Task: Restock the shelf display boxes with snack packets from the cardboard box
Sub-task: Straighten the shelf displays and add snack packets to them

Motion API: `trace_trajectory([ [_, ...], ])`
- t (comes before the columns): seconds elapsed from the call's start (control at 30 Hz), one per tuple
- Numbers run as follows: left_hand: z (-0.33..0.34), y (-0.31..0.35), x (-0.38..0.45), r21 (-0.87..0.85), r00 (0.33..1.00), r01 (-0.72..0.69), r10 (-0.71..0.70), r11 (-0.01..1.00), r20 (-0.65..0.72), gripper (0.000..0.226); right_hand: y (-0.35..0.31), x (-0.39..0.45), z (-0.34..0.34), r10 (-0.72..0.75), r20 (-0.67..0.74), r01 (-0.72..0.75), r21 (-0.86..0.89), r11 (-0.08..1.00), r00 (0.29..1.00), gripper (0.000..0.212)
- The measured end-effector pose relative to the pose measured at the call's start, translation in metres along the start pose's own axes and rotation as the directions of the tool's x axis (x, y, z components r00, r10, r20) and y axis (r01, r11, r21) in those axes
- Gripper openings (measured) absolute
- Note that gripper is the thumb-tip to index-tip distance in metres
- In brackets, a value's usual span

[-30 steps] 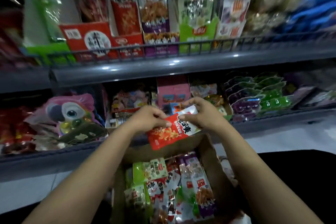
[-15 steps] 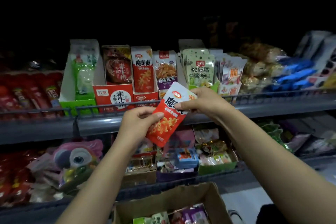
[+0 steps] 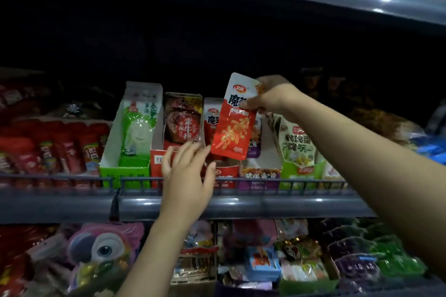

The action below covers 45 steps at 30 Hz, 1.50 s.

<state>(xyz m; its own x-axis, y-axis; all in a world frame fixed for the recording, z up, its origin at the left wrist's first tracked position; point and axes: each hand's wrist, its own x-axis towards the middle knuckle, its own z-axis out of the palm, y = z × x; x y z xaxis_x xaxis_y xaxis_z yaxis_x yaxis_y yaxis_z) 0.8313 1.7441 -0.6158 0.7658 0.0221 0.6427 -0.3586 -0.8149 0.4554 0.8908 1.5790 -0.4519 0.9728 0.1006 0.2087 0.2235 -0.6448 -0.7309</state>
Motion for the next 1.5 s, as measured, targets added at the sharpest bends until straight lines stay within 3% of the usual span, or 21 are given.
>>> trace_trajectory([
  [0.13, 0.005, -0.006, -0.002, 0.086, 0.996, -0.083, 0.079, 0.993, 0.047, 0.043, -0.001, 0.028, 0.008, 0.009, -0.048, -0.017, -0.167, 0.986, 0.999, 0.025],
  [0.3, 0.008, -0.013, -0.003, 0.089, 0.990, -0.138, 0.135, 0.987, 0.031, 0.036, 0.001, 0.048, 0.028, -0.019, -0.101, -0.011, -0.284, 0.959, 0.995, 0.058],
  [0.53, 0.008, -0.020, -0.008, 0.113, 0.971, -0.240, 0.238, 0.964, 0.026, 0.036, 0.023, 0.056, 0.060, -0.145, -0.074, 0.092, -0.485, 0.869, 0.987, 0.047],
  [0.97, 0.009, -0.022, -0.009, 0.165, 0.970, -0.241, 0.236, 0.956, 0.050, 0.039, 0.051, 0.055, 0.073, -0.174, -0.263, 0.071, -0.362, 0.929, 0.949, 0.037],
  [1.2, 0.009, -0.012, -0.010, 0.147, 0.978, -0.208, 0.205, 0.967, 0.035, 0.044, 0.054, 0.032, 0.072, -0.118, -0.373, 0.085, -0.103, 0.991, 0.920, 0.018],
  [1.33, 0.005, 0.000, -0.018, 0.065, 0.980, -0.187, 0.191, 0.980, -0.050, 0.043, 0.060, -0.007, 0.070, -0.265, -0.370, 0.222, -0.154, 0.963, 0.891, 0.014],
  [1.5, 0.002, 0.014, -0.038, 0.007, 0.982, -0.175, 0.175, 0.985, -0.077, 0.038, 0.075, -0.069, 0.064, -0.231, -0.298, 0.207, -0.112, 0.972, 0.926, 0.011],
])
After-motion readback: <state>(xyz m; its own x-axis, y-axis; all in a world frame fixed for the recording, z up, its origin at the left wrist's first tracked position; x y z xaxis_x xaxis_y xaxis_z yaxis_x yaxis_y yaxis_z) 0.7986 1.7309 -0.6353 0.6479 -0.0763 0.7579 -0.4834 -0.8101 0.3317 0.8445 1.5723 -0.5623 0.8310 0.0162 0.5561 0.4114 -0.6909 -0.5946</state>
